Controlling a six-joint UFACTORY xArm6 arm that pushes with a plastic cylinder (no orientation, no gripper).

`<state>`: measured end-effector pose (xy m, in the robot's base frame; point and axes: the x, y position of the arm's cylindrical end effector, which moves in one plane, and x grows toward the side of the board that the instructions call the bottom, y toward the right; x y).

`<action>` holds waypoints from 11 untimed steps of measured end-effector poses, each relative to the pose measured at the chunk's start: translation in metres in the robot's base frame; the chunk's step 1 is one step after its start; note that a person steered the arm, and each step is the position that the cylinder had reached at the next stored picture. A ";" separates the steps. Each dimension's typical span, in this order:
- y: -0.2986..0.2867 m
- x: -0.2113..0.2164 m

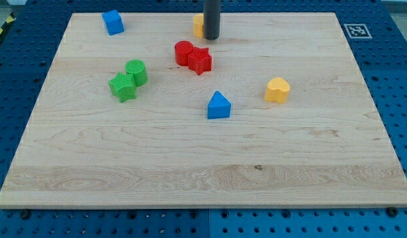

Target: Push the red circle to towards the bottom center

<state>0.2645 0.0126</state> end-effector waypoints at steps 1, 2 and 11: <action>-0.002 0.000; -0.003 0.002; -0.056 0.047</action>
<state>0.3110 -0.0430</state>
